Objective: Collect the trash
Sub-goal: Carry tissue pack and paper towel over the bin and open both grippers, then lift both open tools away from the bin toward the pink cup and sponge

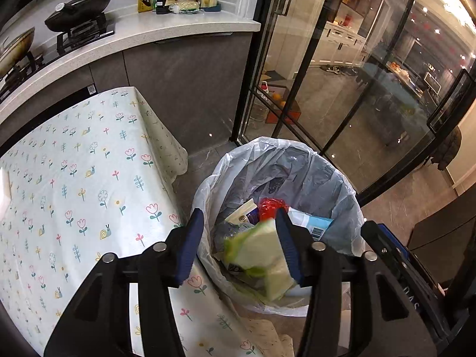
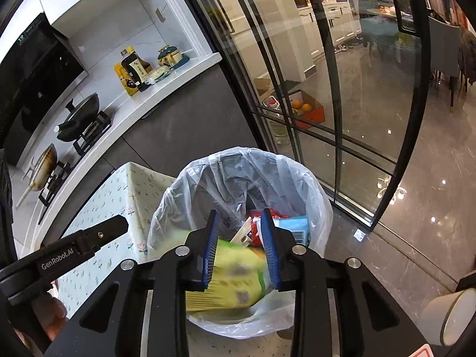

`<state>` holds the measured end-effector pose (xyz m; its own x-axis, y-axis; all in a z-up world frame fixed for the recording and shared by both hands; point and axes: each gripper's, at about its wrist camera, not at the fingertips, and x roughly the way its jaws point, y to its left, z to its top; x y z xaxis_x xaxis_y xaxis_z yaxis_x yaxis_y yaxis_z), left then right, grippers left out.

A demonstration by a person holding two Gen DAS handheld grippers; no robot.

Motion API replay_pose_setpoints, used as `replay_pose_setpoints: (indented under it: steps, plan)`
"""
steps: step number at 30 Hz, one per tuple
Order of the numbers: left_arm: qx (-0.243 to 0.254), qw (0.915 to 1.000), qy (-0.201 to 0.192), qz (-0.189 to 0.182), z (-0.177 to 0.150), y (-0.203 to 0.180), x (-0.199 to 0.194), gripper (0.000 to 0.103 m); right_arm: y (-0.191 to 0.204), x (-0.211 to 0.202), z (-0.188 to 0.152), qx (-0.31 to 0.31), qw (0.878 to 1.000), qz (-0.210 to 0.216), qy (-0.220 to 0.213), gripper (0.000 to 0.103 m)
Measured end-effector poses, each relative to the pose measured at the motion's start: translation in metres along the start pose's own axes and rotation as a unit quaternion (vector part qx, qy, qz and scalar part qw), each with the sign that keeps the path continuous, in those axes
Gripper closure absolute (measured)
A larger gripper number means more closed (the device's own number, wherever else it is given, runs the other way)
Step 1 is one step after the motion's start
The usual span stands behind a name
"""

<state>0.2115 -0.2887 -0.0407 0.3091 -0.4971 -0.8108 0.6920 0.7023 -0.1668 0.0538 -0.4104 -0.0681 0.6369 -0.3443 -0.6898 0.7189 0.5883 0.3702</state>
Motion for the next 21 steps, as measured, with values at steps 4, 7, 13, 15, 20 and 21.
replay_pose_setpoints:
  steps: [4,7,13,15,20,21]
  plan:
    - [-0.010,0.9999,-0.012,0.001,0.001,0.001,-0.005,0.036,-0.003,-0.006,-0.003,0.009,1.000,0.000,-0.001,0.068]
    - [-0.010,0.9998,-0.020,-0.002,0.002,0.001,-0.012,0.036,-0.001,-0.010,-0.006,0.007,1.000,0.002,-0.003,0.067]
    - [-0.011,0.9994,-0.033,-0.001,-0.001,0.007,-0.028,0.035,0.009,-0.016,-0.012,0.003,1.000,0.013,-0.001,0.064]
    - [-0.011,0.9994,-0.034,0.001,-0.005,0.011,-0.032,0.035,0.015,-0.018,-0.013,-0.002,1.000,0.016,-0.001,0.064]
    - [-0.019,0.9991,-0.036,0.007,-0.013,0.024,-0.042,0.034,0.031,-0.026,-0.021,-0.015,1.000,0.026,-0.001,0.063]
    - [-0.022,0.9991,-0.037,0.007,-0.014,0.028,-0.045,0.034,0.034,-0.027,-0.022,-0.017,0.999,0.028,-0.001,0.063]
